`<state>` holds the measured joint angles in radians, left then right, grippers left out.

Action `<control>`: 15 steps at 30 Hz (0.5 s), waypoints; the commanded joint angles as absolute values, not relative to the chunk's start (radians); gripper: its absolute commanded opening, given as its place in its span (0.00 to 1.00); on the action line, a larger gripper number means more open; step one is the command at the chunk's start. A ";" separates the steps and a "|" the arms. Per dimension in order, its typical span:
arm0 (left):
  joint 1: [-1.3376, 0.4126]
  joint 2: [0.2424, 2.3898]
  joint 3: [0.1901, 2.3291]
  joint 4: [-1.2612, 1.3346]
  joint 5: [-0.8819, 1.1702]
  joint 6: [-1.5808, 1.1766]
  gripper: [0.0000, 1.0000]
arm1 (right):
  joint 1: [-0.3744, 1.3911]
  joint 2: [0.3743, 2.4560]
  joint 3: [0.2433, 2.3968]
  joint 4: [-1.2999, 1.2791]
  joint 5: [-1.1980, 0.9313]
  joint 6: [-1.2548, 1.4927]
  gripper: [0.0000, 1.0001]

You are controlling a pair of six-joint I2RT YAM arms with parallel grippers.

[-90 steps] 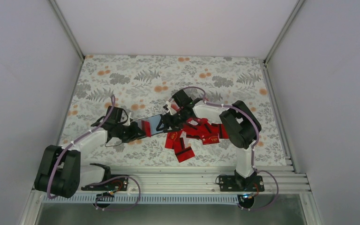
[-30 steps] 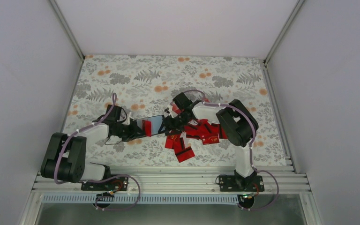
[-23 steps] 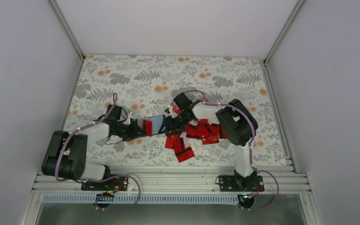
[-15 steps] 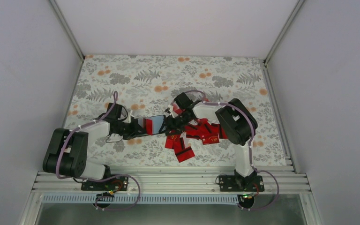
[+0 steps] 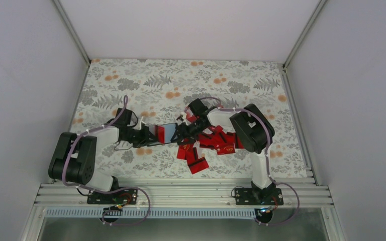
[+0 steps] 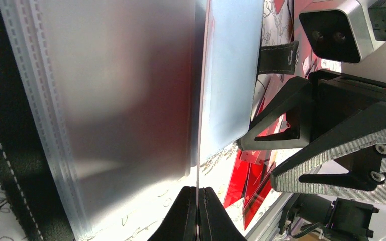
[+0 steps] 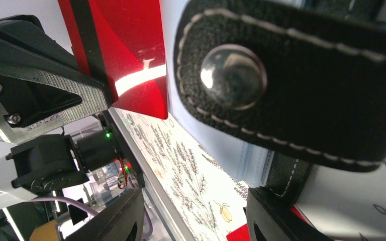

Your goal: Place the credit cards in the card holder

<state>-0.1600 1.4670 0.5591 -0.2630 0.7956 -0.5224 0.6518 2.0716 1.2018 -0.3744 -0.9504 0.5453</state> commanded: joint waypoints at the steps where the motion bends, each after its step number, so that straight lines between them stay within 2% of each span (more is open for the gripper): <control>1: -0.165 1.500 0.589 -0.256 0.813 -0.494 0.02 | 0.634 2.132 1.213 -0.377 -0.859 0.516 0.52; 15: -0.169 1.552 0.624 -0.226 0.822 -0.464 0.02 | 0.620 2.163 1.237 -0.420 -0.866 0.471 0.51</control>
